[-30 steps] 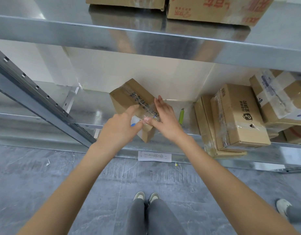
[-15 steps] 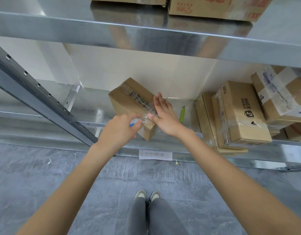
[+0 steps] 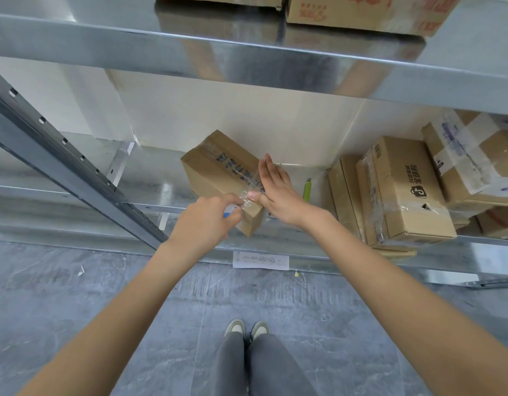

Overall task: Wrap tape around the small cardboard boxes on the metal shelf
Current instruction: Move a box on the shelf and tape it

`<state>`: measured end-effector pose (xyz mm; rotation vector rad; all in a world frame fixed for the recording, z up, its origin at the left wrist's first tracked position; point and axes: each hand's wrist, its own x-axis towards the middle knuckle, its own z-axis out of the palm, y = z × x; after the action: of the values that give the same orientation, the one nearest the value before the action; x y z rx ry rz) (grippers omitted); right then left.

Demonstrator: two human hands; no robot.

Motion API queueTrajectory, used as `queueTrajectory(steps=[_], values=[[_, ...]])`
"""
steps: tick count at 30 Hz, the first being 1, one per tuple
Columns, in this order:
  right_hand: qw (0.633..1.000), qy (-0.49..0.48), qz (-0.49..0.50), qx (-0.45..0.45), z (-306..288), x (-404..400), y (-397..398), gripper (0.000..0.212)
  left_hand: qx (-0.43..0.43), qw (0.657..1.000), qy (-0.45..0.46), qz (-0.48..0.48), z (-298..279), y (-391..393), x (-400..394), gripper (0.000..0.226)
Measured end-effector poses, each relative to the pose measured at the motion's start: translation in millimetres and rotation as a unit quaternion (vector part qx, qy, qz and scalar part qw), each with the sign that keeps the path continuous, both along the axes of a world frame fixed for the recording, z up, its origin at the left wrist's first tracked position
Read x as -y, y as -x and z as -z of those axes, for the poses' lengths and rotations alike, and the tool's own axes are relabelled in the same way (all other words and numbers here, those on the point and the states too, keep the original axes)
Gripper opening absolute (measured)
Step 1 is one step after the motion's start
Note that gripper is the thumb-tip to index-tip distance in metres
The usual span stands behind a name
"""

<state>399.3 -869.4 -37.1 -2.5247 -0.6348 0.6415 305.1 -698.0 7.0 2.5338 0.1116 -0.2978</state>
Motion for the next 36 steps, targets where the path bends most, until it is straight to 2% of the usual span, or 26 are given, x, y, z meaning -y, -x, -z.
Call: queueTrajectory(steps=[3,7,11,15,19,25,30,32,34,36], values=[[1.000,-0.007,0.004,0.004,2.0,0.4,0.1,0.081,0.014,0.998,-0.049,0.026,-1.4,1.9,2.0,0.029],[0.997,-0.042,0.062,0.011,8.2,-6.8,5.7,0.084,0.058,0.980,-0.171,0.080,3.3,3.8,4.1,0.032],[0.992,-0.051,0.080,0.083,16.8,-9.5,13.1,0.079,0.066,0.978,-0.179,0.089,7.1,5.0,2.4,0.032],[0.985,0.019,0.039,0.168,18.1,-8.6,12.5,0.072,0.056,0.988,-0.126,0.070,8.5,6.3,-0.2,0.031],[0.972,0.082,-0.043,0.218,10.4,1.3,9.3,0.082,0.050,0.993,-0.090,0.057,9.9,5.3,-3.4,0.030],[0.953,0.079,-0.162,0.245,7.8,7.9,27.1,0.091,0.044,0.997,-0.049,0.050,9.4,6.1,-4.3,0.030],[0.948,0.070,-0.134,0.281,13.3,-2.3,30.4,0.074,0.080,0.996,-0.015,0.018,22.5,12.0,-3.7,0.034],[0.946,0.065,-0.131,0.290,13.7,-4.1,31.8,0.070,0.100,0.992,0.060,-0.038,32.2,18.9,-4.8,0.042],[0.936,0.045,-0.131,0.323,14.6,-4.7,34.4,0.064,0.098,0.974,0.180,-0.100,41.4,27.3,-6.2,0.045],[0.922,0.025,-0.128,0.363,15.8,-5.0,36.3,0.059,0.103,0.952,0.254,-0.134,49.9,35.7,-4.4,0.032]])
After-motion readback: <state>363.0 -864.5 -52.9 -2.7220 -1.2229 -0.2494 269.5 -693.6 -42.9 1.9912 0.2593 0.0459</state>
